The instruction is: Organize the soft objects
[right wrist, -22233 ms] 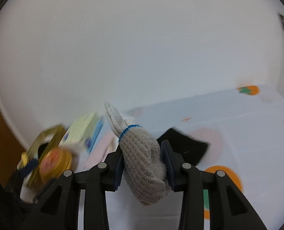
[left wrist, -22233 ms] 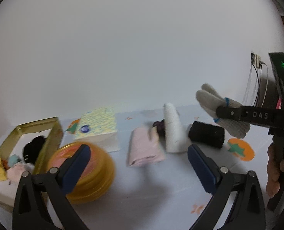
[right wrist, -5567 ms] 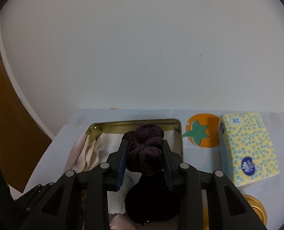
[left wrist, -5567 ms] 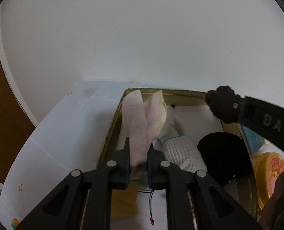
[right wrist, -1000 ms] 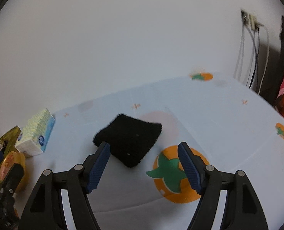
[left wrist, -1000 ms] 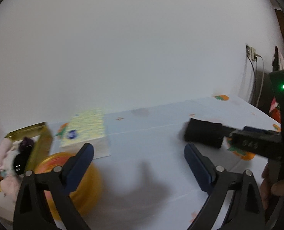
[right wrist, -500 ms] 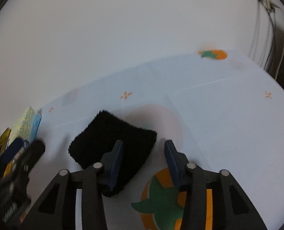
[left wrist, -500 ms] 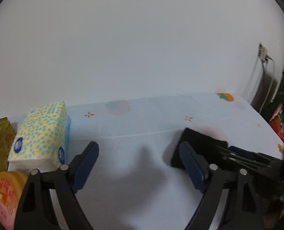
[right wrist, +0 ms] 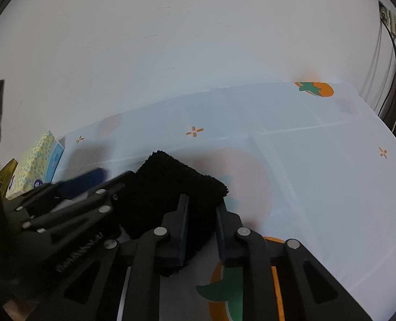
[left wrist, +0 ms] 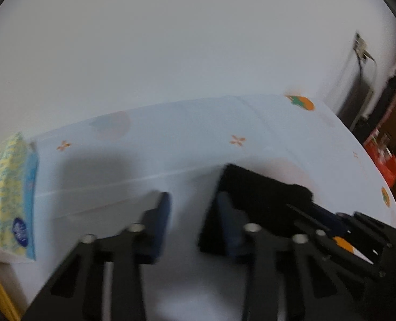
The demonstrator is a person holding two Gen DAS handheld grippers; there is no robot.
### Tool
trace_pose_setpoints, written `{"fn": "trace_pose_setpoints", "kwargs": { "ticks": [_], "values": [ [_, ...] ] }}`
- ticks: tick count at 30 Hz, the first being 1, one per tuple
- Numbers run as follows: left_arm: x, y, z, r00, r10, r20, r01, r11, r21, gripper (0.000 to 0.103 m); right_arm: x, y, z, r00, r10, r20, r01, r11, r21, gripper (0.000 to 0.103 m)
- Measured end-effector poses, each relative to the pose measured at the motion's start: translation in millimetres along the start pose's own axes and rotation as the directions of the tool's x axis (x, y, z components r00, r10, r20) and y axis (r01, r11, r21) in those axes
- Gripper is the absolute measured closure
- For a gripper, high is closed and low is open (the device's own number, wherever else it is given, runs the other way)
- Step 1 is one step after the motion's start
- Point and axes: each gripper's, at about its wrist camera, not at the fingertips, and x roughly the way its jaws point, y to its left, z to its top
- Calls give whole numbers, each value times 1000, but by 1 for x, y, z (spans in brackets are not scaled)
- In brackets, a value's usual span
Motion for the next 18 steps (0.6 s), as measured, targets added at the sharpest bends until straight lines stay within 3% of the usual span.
{"fn": "trace_pose_setpoints", "kwargs": {
  "ticks": [1,4,11,18],
  "values": [
    [0,-3,0,1000,-10,-1,10,1000,6,88,1,-1,0,1000,1,0,-1,1000,0,83],
    [0,-3,0,998,-63,-5,63,998,5,97,0,-3,0,1000,12,1,-12,1000,14,86],
    [-24,-6,-5,987,-122,102,121,992,24,101,-8,-4,-3,997,68,39,-69,997,31,89],
    [-37,-4,-11,983,-128,133,130,992,-6,101,-28,2,-6,988,111,109,-113,993,19,89]
  ]
}}
